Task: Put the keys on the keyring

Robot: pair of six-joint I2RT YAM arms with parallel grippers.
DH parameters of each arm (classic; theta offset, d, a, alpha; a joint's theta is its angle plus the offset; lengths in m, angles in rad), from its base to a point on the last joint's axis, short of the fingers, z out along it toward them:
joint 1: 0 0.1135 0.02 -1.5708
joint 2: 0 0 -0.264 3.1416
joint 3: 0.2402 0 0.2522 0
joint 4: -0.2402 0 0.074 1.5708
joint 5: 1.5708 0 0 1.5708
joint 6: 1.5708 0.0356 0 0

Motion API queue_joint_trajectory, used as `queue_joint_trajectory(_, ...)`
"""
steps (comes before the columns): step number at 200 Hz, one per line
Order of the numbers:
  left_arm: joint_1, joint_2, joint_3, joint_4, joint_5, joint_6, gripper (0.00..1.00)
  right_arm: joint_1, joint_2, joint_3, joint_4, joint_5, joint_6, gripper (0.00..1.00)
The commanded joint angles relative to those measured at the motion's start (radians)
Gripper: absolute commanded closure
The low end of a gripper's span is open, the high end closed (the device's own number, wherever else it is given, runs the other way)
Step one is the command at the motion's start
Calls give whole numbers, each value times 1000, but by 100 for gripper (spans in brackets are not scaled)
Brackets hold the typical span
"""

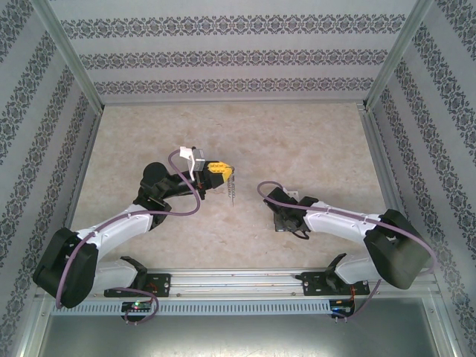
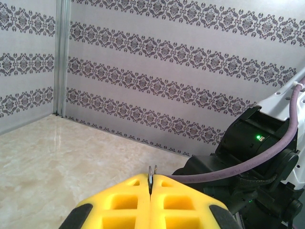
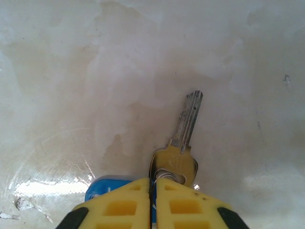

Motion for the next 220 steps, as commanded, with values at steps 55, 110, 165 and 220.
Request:
queue_joint_trajectory(55, -6, -7, 2, 77, 2, -12, 100, 8, -78, 0, -50, 35, -20, 100)
queue_joint_trajectory(110, -6, 11, 6, 86, 1, -20, 100, -30, -168, -1, 101, -157, -44, 100)
queue_joint_trajectory(165, -6, 26, 12, 103, 1, -34, 100, -71, -100, -81, 297, -281, -4, 100)
queue_joint_trajectory(220, -8, 33, 18, 105, 3, -40, 100, -78, -45, -110, 338, -277, 0, 100)
